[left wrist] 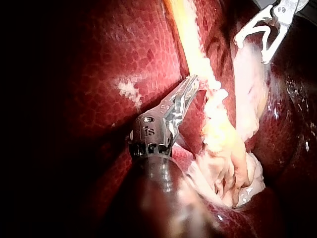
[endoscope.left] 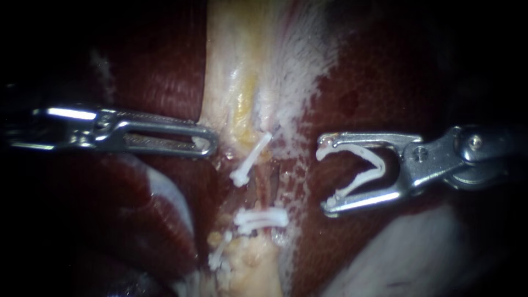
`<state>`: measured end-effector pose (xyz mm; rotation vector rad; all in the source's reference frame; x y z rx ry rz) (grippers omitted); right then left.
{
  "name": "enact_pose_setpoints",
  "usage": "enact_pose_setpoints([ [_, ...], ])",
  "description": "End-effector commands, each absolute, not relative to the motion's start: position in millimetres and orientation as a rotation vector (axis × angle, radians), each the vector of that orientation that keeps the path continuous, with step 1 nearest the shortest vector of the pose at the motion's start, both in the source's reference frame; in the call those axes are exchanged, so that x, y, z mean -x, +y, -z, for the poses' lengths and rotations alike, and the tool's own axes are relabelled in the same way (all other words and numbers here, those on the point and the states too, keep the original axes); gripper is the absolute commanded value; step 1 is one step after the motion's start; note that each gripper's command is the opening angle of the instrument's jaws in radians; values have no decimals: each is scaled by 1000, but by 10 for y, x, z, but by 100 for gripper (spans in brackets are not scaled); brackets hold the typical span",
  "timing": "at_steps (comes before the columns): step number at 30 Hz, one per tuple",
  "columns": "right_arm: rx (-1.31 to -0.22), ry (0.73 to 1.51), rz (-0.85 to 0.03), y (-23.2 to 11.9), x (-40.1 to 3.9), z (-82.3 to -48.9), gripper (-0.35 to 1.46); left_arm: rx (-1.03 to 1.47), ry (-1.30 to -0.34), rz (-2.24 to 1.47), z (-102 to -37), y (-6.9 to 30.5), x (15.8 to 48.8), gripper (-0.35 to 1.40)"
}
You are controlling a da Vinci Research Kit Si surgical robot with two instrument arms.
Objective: Clipping third clip right tube
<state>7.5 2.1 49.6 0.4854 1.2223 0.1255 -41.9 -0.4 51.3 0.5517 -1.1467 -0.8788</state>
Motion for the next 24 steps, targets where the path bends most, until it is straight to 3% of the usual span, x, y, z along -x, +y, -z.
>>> enact_pose_setpoints([
  [1,-499,1218,-140,20,-78,-497,60,-553,-1147,878,-512,-3,418,-35],
  [11,-651,1165,-296,5,-97,-518,58,-557,-1142,893,-488,15,389,-35],
  [17,-732,1136,-339,-12,-112,-540,54,-549,-1154,914,-455,28,371,-35],
  [24,-777,1108,-382,-17,-138,-569,55,-533,-1176,910,-411,18,372,-35],
])
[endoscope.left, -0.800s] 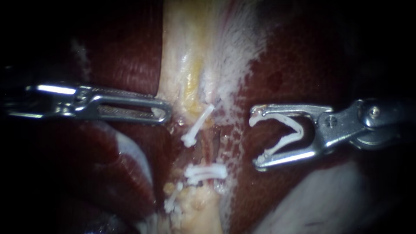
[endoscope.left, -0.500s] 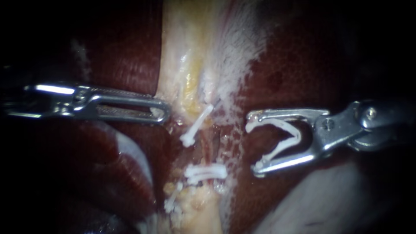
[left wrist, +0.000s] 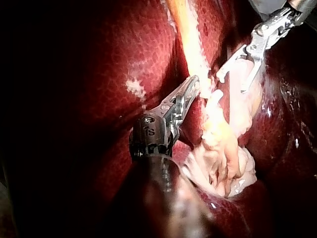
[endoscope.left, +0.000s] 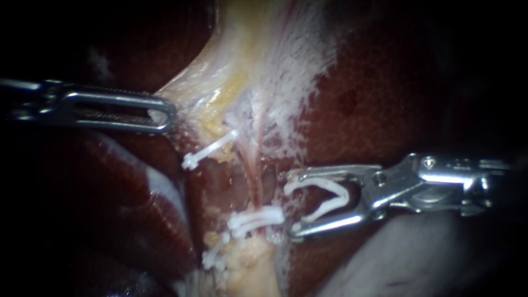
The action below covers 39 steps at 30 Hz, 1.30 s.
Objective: Clipping third clip right tube
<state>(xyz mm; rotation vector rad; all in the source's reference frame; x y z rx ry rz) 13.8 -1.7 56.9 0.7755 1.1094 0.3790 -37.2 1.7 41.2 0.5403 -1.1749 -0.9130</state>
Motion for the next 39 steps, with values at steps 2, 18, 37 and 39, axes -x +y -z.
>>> enact_pose_setpoints([
  [2,-778,1106,-383,-17,-144,-576,55,-528,-1182,909,-399,14,374,-35],
  [18,-771,1099,-400,-14,-172,-598,55,-529,-1199,902,-373,11,374,-35],
  [37,-809,1103,-344,-22,-210,-591,50,-528,-1199,902,-374,10,375,-35],
  [39,-808,1103,-345,-22,-210,-592,47,-528,-1199,902,-374,10,375,-35],
])
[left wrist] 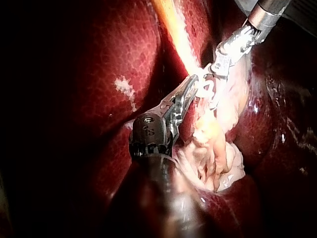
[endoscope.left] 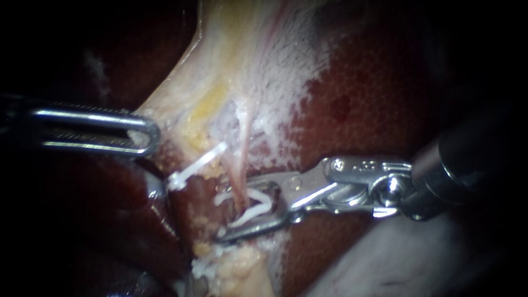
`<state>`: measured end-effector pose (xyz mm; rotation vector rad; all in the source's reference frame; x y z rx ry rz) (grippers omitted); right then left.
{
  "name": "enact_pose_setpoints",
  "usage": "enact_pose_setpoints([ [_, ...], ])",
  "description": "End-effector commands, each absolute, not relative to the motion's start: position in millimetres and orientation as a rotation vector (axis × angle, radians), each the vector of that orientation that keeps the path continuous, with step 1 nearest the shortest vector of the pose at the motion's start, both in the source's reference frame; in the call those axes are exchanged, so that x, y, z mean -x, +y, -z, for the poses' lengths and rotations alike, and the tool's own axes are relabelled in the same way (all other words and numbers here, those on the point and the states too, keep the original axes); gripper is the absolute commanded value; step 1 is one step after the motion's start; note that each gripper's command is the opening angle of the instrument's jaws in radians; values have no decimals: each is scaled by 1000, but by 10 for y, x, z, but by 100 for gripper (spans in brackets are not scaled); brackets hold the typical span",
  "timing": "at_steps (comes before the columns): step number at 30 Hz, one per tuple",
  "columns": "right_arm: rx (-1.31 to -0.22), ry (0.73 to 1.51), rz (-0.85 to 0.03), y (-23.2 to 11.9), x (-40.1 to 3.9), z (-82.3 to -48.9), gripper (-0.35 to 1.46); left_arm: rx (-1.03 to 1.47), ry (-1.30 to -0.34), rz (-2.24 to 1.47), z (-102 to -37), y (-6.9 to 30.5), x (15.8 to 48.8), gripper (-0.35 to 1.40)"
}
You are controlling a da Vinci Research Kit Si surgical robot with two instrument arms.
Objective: Clipping third clip right tube
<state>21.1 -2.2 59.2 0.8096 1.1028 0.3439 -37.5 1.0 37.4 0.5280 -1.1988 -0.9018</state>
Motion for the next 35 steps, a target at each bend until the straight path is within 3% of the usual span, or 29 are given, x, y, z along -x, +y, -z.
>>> enact_pose_setpoints([
  [1,-811,1102,-343,-21,-210,-593,46,-528,-1199,902,-374,10,375,-35],
  [5,-805,1101,-356,-17,-207,-595,29,-528,-1199,902,-374,10,375,-35],
  [9,-798,1092,-400,-10,-198,-597,-17,-528,-1199,902,-374,10,375,-35],
  [12,-801,1090,-403,-8,-193,-602,-35,-528,-1199,901,-375,11,375,-35],
  [35,-798,1090,-397,-15,-192,-607,-35,-528,-1199,901,-376,11,376,-35],
])
